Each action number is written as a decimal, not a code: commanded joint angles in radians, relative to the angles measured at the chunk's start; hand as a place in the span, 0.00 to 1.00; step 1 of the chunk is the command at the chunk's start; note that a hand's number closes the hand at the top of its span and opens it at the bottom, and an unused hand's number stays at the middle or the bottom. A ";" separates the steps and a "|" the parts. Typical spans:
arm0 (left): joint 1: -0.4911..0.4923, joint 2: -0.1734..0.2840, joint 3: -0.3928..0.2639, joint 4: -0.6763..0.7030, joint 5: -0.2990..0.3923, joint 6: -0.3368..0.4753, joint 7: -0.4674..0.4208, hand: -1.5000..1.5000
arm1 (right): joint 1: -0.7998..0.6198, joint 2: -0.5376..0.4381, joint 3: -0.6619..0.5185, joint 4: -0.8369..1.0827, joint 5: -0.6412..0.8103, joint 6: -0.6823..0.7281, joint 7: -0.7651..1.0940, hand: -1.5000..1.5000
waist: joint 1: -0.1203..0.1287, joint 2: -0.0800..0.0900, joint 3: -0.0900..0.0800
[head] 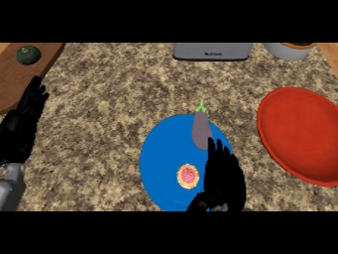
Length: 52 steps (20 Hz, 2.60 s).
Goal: Pick the cupcake from the plate and place it in the bowl
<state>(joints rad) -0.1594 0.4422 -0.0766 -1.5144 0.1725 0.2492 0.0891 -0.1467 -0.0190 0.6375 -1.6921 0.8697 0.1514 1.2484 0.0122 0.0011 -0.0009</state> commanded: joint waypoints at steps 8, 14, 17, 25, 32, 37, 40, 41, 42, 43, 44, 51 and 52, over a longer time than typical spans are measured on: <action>0.028 -0.010 0.030 0.031 0.003 -0.044 -0.046 0.50 | -0.091 0.018 0.024 0.121 -0.027 -0.081 0.239 0.00 | -0.003 0.000 0.000; 0.021 -0.003 0.046 0.011 -0.009 -0.045 -0.035 0.50 | -0.092 0.018 0.051 0.189 -0.067 -0.168 0.236 0.00 | 0.001 0.001 0.000; 0.001 -0.015 0.048 0.012 -0.016 -0.036 0.003 0.50 | -0.079 0.018 0.068 0.184 -0.120 -0.203 0.190 1.00 | -0.005 0.000 0.001; 0.017 -0.030 0.044 -0.066 -0.042 -0.038 0.062 0.50 | -0.197 0.018 -0.011 0.365 -0.136 -0.229 0.033 1.00 | 0.000 0.000 0.001; 0.045 -0.053 0.055 -0.029 -0.051 -0.048 0.016 0.50 | -0.068 -0.119 0.125 0.223 -0.116 -0.095 -0.318 1.00 | -0.016 -0.005 0.001; 0.005 -0.035 0.082 0.016 -0.039 -0.063 0.013 0.50 | -0.061 -0.322 0.281 0.137 -0.079 -0.077 -0.668 1.00 | -0.021 -0.003 0.002; 0.027 -0.055 0.072 -0.002 -0.059 -0.053 0.014 0.50 | -0.009 -0.445 0.242 -0.027 -0.047 -0.108 -0.708 1.00 | -0.024 -0.004 0.001; 0.037 -0.010 0.131 0.018 -0.009 -0.109 -0.020 0.50 | -0.002 -0.507 0.203 -0.108 -0.068 -0.090 -0.721 1.00 | -0.025 -0.005 0.000; 0.044 -0.075 0.068 0.011 -0.070 -0.042 -0.019 0.50 | 0.051 -0.568 0.215 -0.156 -0.026 -0.131 -0.731 1.00 | -0.033 -0.006 0.001; 0.049 -0.069 0.069 -0.024 -0.075 -0.040 -0.007 0.50 | 0.043 -0.535 0.216 -0.203 0.020 -0.152 -0.687 1.00 | -0.027 -0.007 0.001; 0.010 -0.068 0.066 -0.006 -0.075 -0.037 0.035 0.50 | 0.038 -0.568 0.202 -0.278 0.032 -0.136 -0.671 1.00 | -0.036 -0.008 0.001; 0.031 -0.072 0.083 -0.005 -0.076 -0.037 0.008 0.50 | 0.054 -0.617 -0.021 -0.612 0.067 -0.215 -0.552 1.00 | -0.047 -0.009 0.000; 0.079 -0.060 0.099 -0.025 -0.059 -0.062 -0.025 0.50 | 0.088 -0.638 -0.071 -0.653 0.022 -0.218 -0.550 1.00 | -0.035 -0.008 0.001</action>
<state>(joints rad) -0.1065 0.3881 0.0146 -1.5321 0.1146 0.1913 0.0941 -0.0976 -0.6168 0.6769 -2.1844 0.9148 -0.0433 0.6621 -0.0272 -0.0092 -0.0004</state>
